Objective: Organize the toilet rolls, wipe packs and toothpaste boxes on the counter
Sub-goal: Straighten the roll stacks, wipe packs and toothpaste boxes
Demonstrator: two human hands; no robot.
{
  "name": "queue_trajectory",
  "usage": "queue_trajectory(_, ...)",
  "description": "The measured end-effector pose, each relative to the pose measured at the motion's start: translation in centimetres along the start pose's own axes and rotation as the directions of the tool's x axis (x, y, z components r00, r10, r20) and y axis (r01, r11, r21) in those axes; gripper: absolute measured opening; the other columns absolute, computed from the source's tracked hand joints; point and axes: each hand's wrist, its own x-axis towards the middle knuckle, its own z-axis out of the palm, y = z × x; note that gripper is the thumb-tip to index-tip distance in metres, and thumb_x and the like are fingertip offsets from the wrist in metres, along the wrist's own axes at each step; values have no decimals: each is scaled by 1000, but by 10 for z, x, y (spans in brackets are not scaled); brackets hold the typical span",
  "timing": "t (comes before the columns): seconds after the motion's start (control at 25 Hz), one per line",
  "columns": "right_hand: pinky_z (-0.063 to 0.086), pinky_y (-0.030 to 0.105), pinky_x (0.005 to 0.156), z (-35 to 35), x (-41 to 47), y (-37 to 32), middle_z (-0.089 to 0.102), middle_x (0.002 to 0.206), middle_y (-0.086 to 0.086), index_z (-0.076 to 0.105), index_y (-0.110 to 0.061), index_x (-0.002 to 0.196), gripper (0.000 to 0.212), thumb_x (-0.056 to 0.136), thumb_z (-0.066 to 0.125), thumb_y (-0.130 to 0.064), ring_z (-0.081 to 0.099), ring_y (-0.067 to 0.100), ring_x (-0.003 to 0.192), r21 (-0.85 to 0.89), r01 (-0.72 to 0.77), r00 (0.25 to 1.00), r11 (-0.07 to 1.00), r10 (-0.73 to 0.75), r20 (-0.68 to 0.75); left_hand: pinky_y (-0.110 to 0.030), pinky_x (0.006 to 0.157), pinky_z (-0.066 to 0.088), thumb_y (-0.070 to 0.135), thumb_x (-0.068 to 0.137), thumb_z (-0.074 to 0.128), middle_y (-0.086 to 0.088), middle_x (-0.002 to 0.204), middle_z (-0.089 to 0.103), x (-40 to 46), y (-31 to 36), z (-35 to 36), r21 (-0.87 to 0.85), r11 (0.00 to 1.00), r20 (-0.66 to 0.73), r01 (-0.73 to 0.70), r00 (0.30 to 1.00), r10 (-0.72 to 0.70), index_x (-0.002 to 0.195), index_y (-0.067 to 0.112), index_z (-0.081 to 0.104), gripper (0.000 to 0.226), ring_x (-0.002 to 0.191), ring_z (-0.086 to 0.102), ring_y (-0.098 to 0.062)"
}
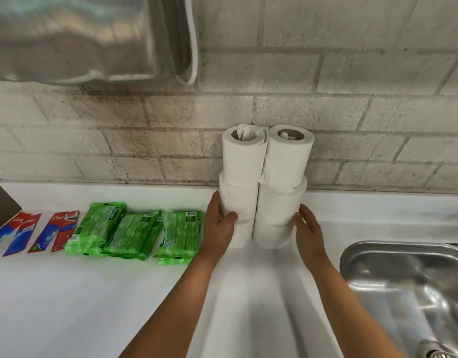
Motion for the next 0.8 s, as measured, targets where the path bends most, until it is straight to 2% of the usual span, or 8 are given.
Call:
queue_trajectory(0.08,35,25,95,9,-4,2,55,134,1,44,-16,137,40,97,40,-14,50,16,122,-35,16,998,999,-14,64,-17,98,40,7,80,57,1,133,54,2,-7,2,16,999,38,-35,999,35,138,14,40,62,122,50,-12)
queue_trajectory(0.24,36,25,92,13,-4,3,57,128,1,43,-18,138,41,98,39,-17,51,15,115,-58,14,999,998,-12,42,-8,96,39,18,79,57,9,128,53,3,-10,-1,82,995,70,-62,996,56,138,16,40,62,119,50,-5)
queue_trajectory(0.32,35,25,92,11,-6,3,54,131,3,41,-17,139,43,97,42,-22,52,16,113,-100,-11,1000,995,12,10,-17,102,35,13,86,59,7,133,49,-2,-11,-4,127,991,20,-34,999,31,139,14,39,57,125,45,-10)
queue_trajectory(0.4,34,25,88,7,-12,2,48,136,6,38,-15,140,46,95,47,-24,49,15,103,-141,-54,997,988,46,-58,-29,108,33,11,88,58,-2,144,41,-14,-14,-7,153,984,-97,93,992,-79,142,14,33,60,131,40,-19)
queue_trajectory(0.48,34,25,83,2,-23,4,48,135,8,40,-12,137,44,95,48,-19,46,15,95,-189,-67,993,980,47,-105,-31,97,40,11,87,59,-9,138,45,-29,-19,-13,145,980,-157,139,981,-116,140,13,36,58,117,48,-23)
queue_trajectory(0.56,34,25,81,0,-44,9,51,131,9,44,-9,133,39,94,47,-16,48,16,93,-240,-74,994,968,51,-100,-25,82,42,10,86,60,-10,129,51,-47,-22,-22,178,975,-153,132,983,-105,135,12,42,52,99,52,-19)
queue_trajectory(0.68,39,26,80,7,-84,21,54,121,9,49,-7,126,34,93,48,-14,52,20,90,-276,-42,999,960,49,21,-4,60,42,7,86,58,-6,116,55,-73,-21,-39,222,965,-144,143,983,-113,127,12,50,42,79,52,-11)
queue_trajectory(0.8,44,23,73,19,-108,19,55,110,8,54,-7,119,28,93,48,-14,54,21,85,-296,8,993,955,27,111,2,50,38,7,87,56,2,108,52,-91,-16,-56,266,952,-136,149,984,-116,126,13,52,40,72,50,-9)
